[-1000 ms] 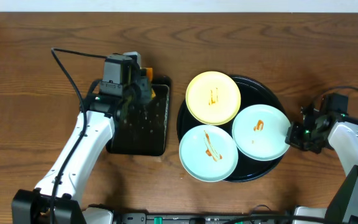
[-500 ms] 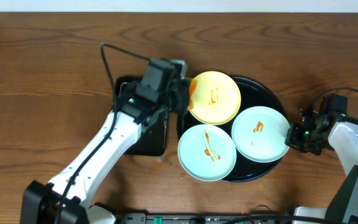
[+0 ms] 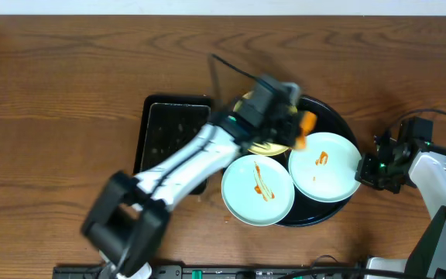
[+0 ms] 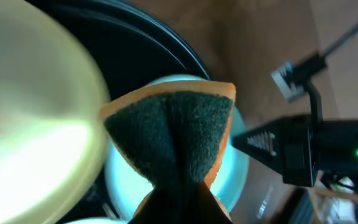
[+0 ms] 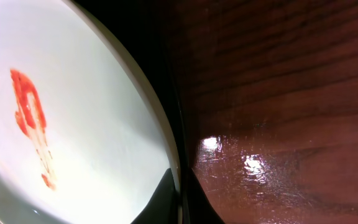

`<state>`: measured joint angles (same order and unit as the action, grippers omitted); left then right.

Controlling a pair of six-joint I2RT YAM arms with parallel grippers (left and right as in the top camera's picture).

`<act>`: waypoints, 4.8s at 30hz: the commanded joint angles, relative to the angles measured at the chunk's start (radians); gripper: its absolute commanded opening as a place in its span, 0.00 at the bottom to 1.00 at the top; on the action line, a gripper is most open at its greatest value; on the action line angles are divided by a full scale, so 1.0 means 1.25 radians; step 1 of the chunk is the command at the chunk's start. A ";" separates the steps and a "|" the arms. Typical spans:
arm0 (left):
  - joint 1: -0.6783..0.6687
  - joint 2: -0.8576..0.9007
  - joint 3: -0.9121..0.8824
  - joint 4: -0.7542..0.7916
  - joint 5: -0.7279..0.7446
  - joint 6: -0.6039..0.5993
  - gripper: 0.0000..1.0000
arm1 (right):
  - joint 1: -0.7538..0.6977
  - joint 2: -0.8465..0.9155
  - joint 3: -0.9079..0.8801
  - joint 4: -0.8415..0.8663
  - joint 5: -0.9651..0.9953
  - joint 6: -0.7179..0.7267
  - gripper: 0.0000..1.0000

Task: Clean dirty plates on tray and stack at the side
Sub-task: 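Scrub the held pale green plate with the sponge in the left gripper, then lift the cleaned green plate with the right gripper and set it at the right side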

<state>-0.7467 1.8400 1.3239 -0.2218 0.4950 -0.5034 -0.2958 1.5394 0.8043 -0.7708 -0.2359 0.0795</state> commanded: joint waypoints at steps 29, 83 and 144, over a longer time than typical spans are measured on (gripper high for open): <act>-0.125 0.303 0.222 0.021 0.078 -0.080 0.08 | 0.009 0.004 -0.002 -0.001 0.008 0.011 0.01; -0.170 0.206 0.173 -0.184 -0.014 0.080 0.07 | 0.009 0.004 -0.002 -0.006 0.023 0.011 0.01; 0.165 0.033 0.177 -0.468 -0.289 0.113 0.07 | 0.009 0.002 0.001 0.103 0.032 0.025 0.01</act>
<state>-0.5583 1.8889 1.5448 -0.7971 0.1593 -0.3656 -0.2855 1.5372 0.8043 -0.6529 -0.2111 0.1219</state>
